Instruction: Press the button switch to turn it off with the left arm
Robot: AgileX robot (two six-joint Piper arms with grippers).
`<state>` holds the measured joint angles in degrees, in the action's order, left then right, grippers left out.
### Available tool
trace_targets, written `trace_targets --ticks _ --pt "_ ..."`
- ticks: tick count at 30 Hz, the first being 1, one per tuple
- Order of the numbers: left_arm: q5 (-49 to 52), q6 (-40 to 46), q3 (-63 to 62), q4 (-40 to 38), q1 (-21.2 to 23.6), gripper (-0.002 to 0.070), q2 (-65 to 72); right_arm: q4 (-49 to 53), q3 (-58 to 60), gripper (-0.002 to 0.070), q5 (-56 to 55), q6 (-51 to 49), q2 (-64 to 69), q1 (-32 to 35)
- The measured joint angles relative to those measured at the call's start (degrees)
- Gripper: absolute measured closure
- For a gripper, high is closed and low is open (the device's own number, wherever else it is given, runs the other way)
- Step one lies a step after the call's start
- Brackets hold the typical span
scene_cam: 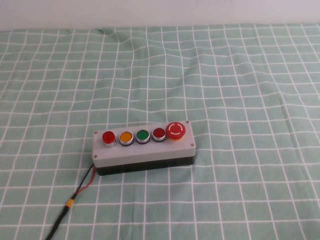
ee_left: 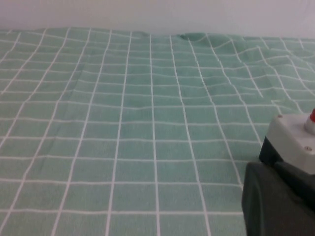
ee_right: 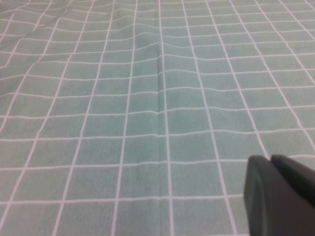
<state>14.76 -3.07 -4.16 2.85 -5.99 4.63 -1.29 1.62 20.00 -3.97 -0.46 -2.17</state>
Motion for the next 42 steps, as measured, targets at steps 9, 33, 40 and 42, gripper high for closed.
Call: trace_targets --ticks 9,33,40,42 --pt "3.1 0.0 5.6 0.0 0.0 0.0677 -5.1 0.0 0.0 0.0694 0.0 0.0 0.0 0.0" --pt "7.6 0.0 5.6 -1.1 -4.7 0.0677 -5.3 0.0 0.0 0.0694 0.0 0.0 0.0 0.0" --pt "7.6 0.0 5.6 -1.2 -4.7 0.0677 -5.3 0.0 0.0 0.0694 0.0 0.0 0.0 0.0" --pt "7.6 0.0 5.6 -1.2 -4.7 0.0677 -5.3 0.0 0.0 0.0694 0.0 0.0 0.0 0.0"
